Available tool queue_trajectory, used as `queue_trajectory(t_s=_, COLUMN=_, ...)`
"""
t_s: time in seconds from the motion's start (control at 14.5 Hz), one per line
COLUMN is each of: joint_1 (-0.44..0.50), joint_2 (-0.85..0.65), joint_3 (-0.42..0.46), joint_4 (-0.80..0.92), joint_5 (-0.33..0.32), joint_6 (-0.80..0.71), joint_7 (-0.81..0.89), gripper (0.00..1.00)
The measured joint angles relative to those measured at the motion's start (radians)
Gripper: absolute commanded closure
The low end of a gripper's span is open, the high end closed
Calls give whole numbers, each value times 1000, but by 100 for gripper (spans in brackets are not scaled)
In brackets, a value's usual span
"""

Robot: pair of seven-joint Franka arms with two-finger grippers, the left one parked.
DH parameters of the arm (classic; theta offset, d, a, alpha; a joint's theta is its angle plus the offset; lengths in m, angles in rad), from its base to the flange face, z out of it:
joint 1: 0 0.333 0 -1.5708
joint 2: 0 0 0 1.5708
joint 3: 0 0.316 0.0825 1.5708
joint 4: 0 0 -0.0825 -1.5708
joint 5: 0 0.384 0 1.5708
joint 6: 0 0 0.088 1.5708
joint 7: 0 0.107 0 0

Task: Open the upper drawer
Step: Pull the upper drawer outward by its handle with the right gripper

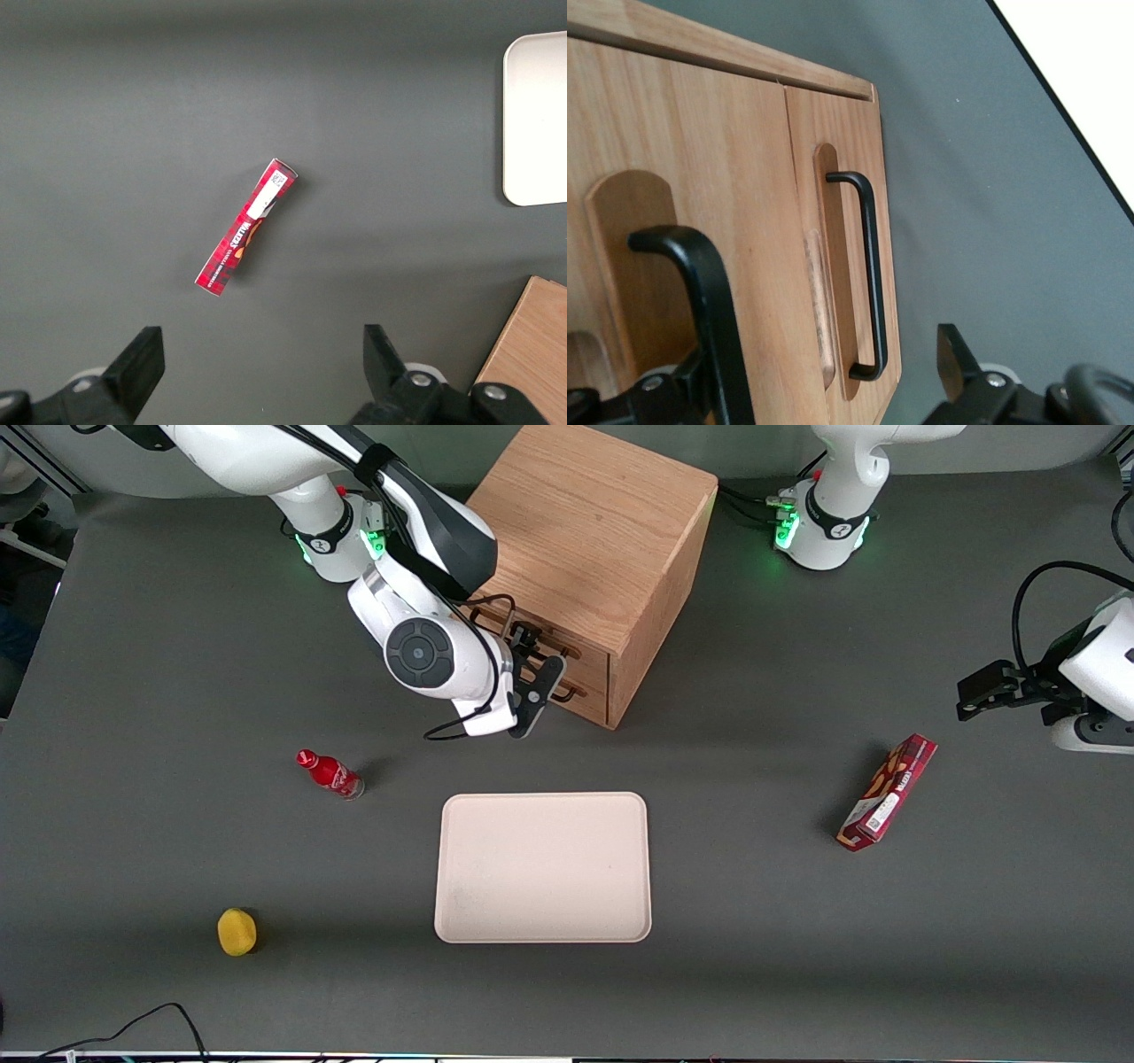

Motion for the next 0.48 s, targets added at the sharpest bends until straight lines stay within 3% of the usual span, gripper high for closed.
queue_trajectory(t_s=0.48, joint_1=3, joint_2=6, joint_3=0, joint_4=0, joint_5=-81, joint_6=32, joint_7=0, gripper=0)
